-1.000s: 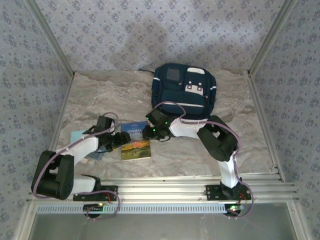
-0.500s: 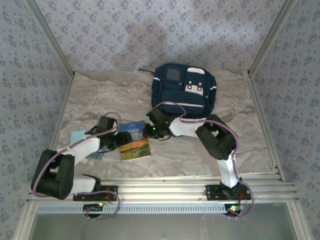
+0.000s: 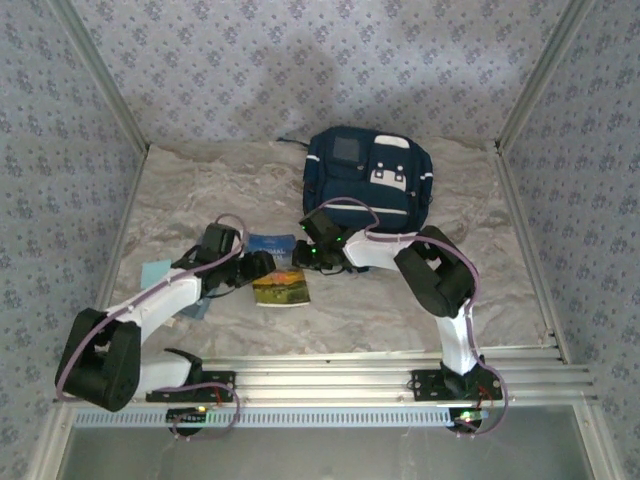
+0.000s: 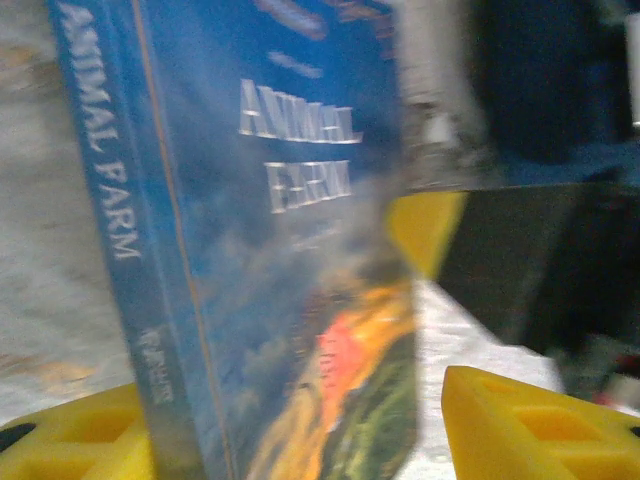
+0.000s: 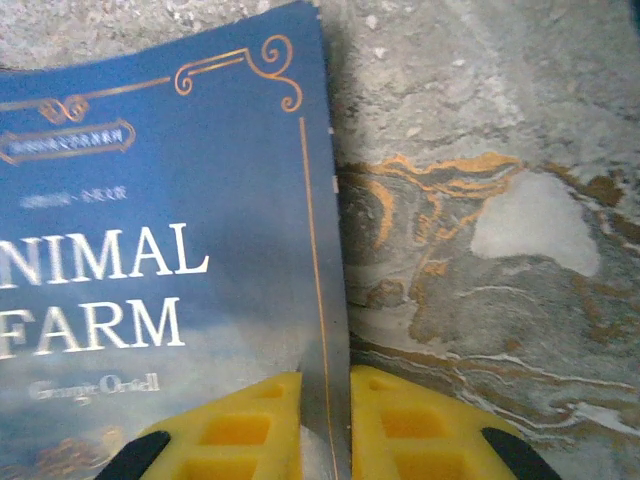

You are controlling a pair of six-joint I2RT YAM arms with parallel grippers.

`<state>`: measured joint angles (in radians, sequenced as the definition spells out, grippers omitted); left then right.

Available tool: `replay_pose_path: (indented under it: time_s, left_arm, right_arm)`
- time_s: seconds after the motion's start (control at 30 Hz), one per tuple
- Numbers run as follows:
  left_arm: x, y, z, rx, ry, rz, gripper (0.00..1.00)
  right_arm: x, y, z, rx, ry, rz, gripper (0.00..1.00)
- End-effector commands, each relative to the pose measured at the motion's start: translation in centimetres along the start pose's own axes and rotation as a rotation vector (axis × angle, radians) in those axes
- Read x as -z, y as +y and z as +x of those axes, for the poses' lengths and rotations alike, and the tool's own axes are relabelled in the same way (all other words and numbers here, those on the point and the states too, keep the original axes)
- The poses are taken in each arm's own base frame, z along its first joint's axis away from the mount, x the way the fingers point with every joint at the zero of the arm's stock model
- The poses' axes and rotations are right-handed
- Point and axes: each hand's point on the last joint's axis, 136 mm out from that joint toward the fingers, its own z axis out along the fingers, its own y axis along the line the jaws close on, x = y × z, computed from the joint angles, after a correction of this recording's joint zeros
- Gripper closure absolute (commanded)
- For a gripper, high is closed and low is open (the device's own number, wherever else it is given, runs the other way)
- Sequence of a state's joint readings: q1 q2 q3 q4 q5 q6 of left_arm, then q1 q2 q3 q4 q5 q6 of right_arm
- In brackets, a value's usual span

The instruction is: Pack the student bag

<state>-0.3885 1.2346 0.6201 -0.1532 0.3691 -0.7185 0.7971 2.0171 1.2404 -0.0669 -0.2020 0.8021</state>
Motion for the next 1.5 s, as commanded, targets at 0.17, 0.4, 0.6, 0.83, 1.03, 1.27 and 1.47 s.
replay_pose_path:
  time_s: [0.17, 0.4, 0.6, 0.83, 1.03, 1.27, 1.47]
  left_arm:
    - [-0.1, -3.5, -0.6, -0.059, 0.007, 0.132, 0.49]
    - [-1.0, -1.8, 0.3, -0.054, 0.038, 0.077, 0.66]
    - [-0.7, -1.2, 0.1, -0.058, 0.033, 0.029, 1.0]
    - [2.6, -1.5, -3.1, -0.058, -0.089, -0.067, 1.0]
    - [5.3, -4.0, -9.3, 0.084, -0.317, 0.004, 1.0]
    - [7.1, -8.6, -16.0, 0.194, -0.564, 0.193, 1.0]
    - [8.1, -12.6, -18.1, 0.205, -0.691, 0.309, 1.0]
  right_arm:
    - [-2.1, -2.8, 4.7, -0.02, 0.135, 0.087, 0.82]
    - [-1.8, -2.6, 4.3, -0.018, 0.127, 0.081, 0.81]
    - [-0.4, -1.3, 2.6, 0.004, 0.097, 0.048, 0.8]
    - [5.5, 1.7, -2.4, 0.044, -0.015, -0.036, 0.46]
    - [11.1, 3.2, -5.9, 0.074, -0.119, -0.094, 0.1]
    - [14.5, 4.9, -7.9, 0.02, -0.185, -0.247, 0.0]
    - [14.4, 6.6, -8.1, -0.078, -0.229, -0.467, 0.0]
